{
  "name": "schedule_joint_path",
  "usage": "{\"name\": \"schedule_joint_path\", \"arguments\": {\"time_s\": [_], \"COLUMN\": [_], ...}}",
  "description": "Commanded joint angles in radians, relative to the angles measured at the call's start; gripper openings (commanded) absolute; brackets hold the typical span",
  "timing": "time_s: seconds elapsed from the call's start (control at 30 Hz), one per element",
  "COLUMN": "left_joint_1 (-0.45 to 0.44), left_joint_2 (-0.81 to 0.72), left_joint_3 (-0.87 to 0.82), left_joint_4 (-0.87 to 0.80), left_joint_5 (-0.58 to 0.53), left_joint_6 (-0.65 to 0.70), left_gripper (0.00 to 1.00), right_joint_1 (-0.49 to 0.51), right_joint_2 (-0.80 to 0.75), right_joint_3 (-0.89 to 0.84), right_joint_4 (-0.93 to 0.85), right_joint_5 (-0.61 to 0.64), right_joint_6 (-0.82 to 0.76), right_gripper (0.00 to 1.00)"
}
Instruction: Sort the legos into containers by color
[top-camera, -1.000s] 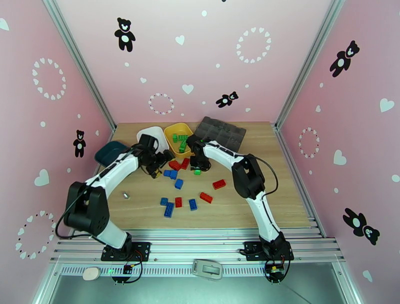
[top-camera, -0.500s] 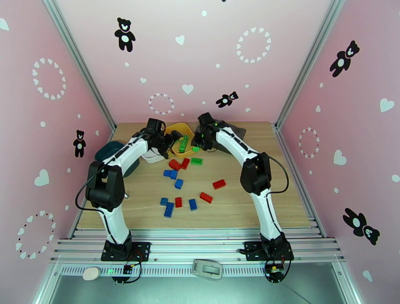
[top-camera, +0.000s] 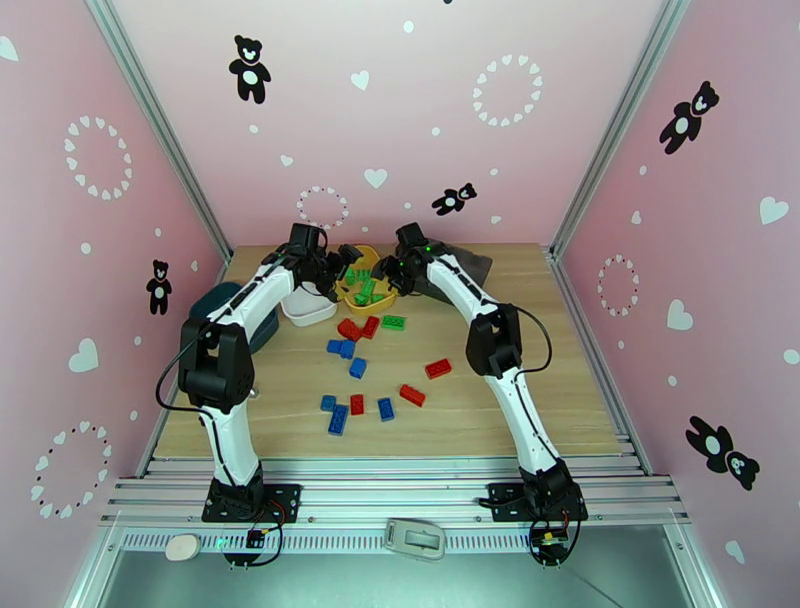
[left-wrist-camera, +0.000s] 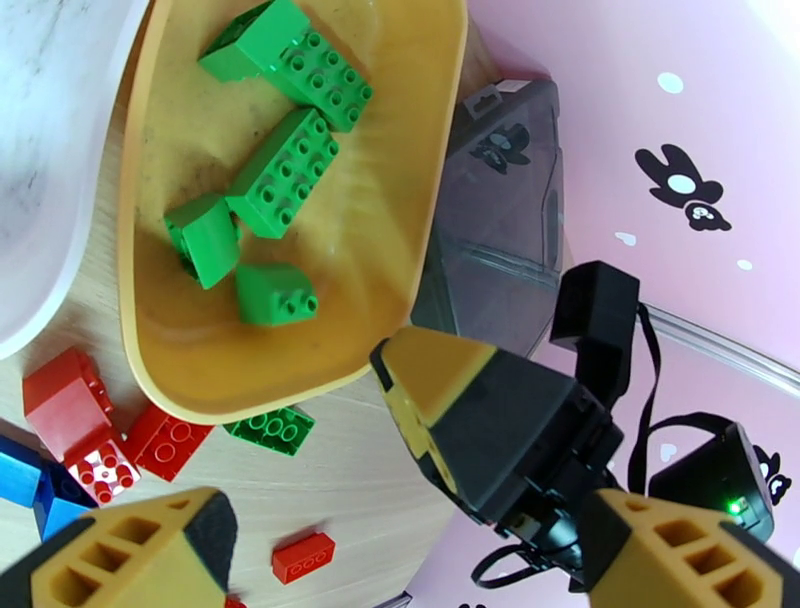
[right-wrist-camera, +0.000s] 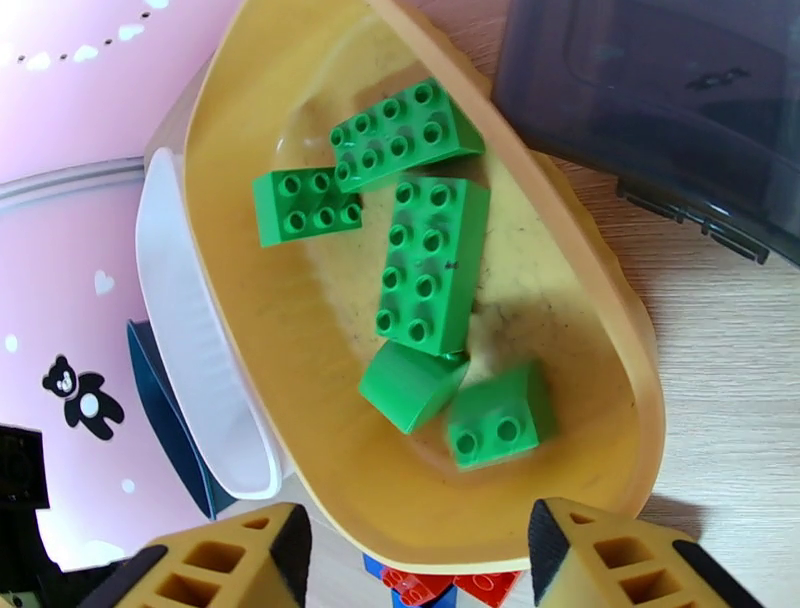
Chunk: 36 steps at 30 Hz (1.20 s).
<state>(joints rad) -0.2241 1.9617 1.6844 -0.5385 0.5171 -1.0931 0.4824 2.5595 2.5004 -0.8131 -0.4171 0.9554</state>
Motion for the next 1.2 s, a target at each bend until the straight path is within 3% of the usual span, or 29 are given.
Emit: {"name": "schedule_joint_path", "arguments": {"time_s": [0.0,0.17,0.37,0.6,0.93,1.17], "left_joint_1": [-0.002,-0.003,-0.004,-0.004,-0.006,-0.008], "left_joint_2": [-0.023,-0.067,-0.155,-0.28,-0.385,-0.423], "left_joint_3": [-0.028,-0.073,-0.188,-0.391,-0.511,-0.539], "left_joint_4": [-0.019,-0.035,-0.067,-0.025,-0.024,-0.033], "left_joint_5": [0.003,-0.016,-0.057,-0.081,-0.108,-0.124], "left_joint_6": [0.019,0.052,0.111,0.092,0.071,0.062], "left_gripper": [0.96,0.96,0.96,0.96,0.96,0.96], "right_joint_1": [-0.004,-0.006,-0.022,-0.044,-0.066,-0.073], "right_joint_2": [-0.03,-0.122,-0.273,-0.36,-0.3,-0.216], "right_joint_3": [0.035,-0.052,-0.321,-0.589,-0.605,-0.51], "right_joint_4": [-0.034,-0.092,-0.059,0.062,0.099,0.084], "right_joint_5": [0.0,0.058,0.092,0.059,0.072,0.04], "right_joint_6": [-0.08,-0.219,-0.336,-0.368,-0.309,-0.267], "right_gripper": [0.63,0.64,0.61,0.5,0.29,0.21]}}
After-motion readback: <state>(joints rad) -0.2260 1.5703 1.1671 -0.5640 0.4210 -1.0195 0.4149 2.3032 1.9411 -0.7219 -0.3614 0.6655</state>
